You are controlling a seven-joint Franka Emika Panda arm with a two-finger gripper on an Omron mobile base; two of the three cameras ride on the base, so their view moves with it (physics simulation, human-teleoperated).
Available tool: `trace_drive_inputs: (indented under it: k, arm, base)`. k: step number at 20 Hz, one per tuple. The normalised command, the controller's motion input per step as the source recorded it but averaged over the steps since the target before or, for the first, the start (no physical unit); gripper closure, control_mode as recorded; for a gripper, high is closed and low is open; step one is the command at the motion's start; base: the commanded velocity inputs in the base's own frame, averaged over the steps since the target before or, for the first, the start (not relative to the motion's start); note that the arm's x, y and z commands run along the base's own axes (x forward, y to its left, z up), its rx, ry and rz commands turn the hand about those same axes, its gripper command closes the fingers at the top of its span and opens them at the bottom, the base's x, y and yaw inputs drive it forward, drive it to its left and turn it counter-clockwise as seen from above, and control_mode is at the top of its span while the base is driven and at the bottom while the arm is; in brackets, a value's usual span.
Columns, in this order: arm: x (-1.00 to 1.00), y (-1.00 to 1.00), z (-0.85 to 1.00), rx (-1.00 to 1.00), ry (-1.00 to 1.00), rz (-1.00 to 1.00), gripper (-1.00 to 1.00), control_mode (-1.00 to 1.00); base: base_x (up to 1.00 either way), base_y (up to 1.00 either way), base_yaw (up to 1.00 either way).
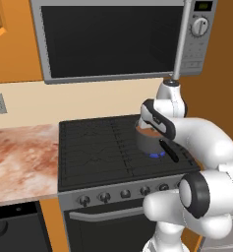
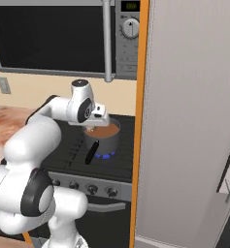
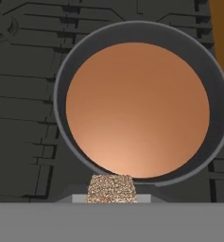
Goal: Pick up the sugar cube(s) and place them in the saucepan with hot chocolate.
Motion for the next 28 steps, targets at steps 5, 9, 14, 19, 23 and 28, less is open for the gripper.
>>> trace_drive_inputs:
  k: [5, 9, 14, 19, 23, 28]
  arm:
    - [0.07, -0.07, 0.0, 0.0, 0.0, 0.0, 1.0, -1.0]
    - [0.09, -0.06, 0.0, 0.0, 0.0, 0.0, 1.0, -1.0]
    - [0.05, -0.01, 0.0, 0.0, 0.0, 0.0, 1.0, -1.0]
    - [0.17, -0.04, 0.0, 0.0, 0.0, 0.0, 1.0, -1.0]
    - [0.22, -0.05, 0.0, 0.0, 0.01, 0.0, 1.0, -1.0]
    - [0.12, -0.09, 0.0, 0.0, 0.0, 0.0, 1.0, -1.0]
  base:
    - [0.0, 0.0, 0.0]
    - [0.0, 0.0, 0.0]
    - [0.0, 0.0, 0.0]
    - [0.0, 0.0, 0.0]
    - [0.0, 0.0, 0.0]
    - [0.0, 0.0, 0.0]
